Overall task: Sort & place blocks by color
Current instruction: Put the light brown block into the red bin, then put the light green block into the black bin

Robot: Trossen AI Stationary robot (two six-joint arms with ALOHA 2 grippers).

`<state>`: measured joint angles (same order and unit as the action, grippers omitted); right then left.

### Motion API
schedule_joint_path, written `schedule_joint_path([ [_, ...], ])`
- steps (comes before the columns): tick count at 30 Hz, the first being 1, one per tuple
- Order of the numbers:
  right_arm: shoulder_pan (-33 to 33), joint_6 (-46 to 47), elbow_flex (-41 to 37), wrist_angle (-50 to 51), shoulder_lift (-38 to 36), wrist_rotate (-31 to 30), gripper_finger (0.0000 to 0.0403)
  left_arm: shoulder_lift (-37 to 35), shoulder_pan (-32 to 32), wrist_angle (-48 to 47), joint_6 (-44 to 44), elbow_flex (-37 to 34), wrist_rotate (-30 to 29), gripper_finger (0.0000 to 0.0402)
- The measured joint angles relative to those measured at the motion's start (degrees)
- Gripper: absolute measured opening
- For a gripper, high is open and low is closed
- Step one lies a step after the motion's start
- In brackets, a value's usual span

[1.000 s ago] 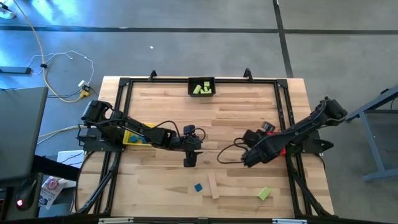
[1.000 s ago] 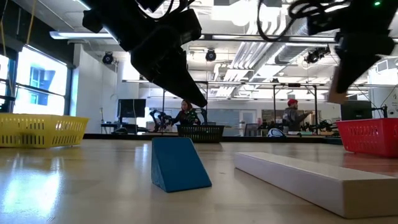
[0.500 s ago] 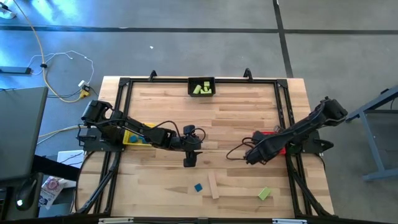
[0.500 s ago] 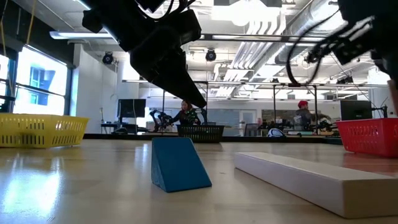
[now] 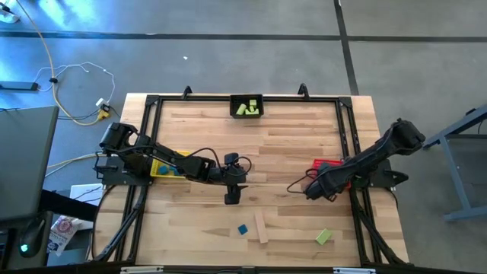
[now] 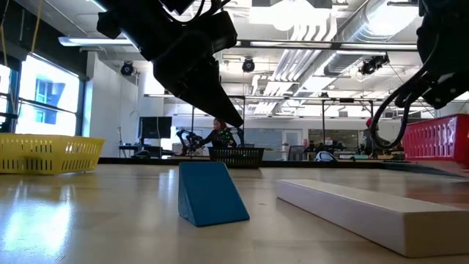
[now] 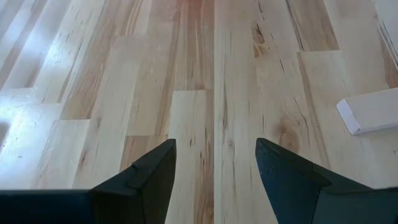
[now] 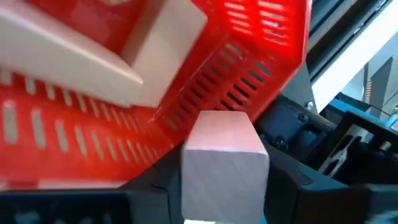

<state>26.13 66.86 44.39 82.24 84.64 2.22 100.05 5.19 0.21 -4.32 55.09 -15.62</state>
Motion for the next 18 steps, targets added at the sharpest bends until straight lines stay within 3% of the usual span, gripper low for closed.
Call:
schedule_joint_path([
  [5, 0.0, 0.4, 0.0, -1.1, 0.0, -0.8, 0.0164, 0.0, 0.0, 0.0, 0.0, 0.0, 0.0, 0.0207],
  [18, 1.4, 1.3, 8.7, 0.9, 0.0, -3.5, 0.0137, 0.0, 0.0, -0.5, 0.0, 0.0, 0.0, 0.0207],
])
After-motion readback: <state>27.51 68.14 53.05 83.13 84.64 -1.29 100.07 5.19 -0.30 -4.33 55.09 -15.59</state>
